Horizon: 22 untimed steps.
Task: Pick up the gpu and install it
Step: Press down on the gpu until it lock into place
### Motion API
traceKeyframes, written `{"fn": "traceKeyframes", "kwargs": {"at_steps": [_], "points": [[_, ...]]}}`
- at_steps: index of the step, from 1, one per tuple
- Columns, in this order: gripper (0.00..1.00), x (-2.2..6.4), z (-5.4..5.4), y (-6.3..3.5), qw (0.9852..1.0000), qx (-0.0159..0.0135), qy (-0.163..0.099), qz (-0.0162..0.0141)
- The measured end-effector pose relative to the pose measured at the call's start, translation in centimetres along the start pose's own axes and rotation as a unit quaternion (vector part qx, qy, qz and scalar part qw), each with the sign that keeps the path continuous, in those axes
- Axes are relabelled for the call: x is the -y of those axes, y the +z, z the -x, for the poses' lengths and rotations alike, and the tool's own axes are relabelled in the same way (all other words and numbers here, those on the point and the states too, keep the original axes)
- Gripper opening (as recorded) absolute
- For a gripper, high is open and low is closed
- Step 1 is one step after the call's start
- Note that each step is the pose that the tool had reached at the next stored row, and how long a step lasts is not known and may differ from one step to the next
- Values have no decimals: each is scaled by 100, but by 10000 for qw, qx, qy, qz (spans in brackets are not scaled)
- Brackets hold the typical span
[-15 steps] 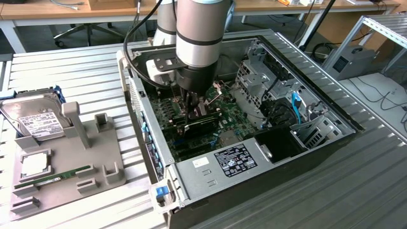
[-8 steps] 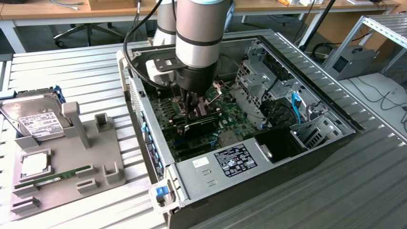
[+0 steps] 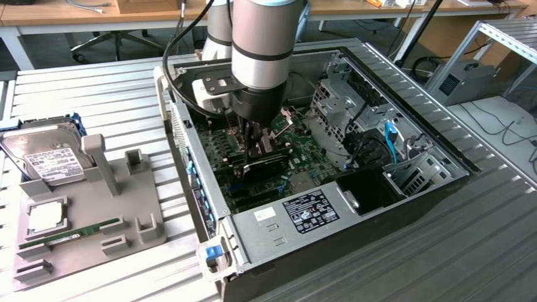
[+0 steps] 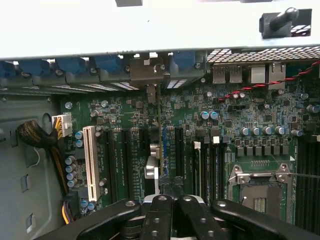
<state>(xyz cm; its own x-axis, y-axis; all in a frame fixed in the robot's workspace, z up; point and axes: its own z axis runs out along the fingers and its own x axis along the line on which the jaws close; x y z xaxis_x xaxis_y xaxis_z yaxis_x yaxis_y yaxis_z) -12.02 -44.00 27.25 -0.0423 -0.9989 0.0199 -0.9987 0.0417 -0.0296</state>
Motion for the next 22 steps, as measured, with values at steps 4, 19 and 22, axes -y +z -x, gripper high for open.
{"fn": "traceKeyframes", "kwargs": {"at_steps": [4,19,22], "points": [[11,0,0,2,10000,-1,0,0],[11,0,0,3,10000,0,0,0],[11,0,0,3,10000,0,0,0]]}}
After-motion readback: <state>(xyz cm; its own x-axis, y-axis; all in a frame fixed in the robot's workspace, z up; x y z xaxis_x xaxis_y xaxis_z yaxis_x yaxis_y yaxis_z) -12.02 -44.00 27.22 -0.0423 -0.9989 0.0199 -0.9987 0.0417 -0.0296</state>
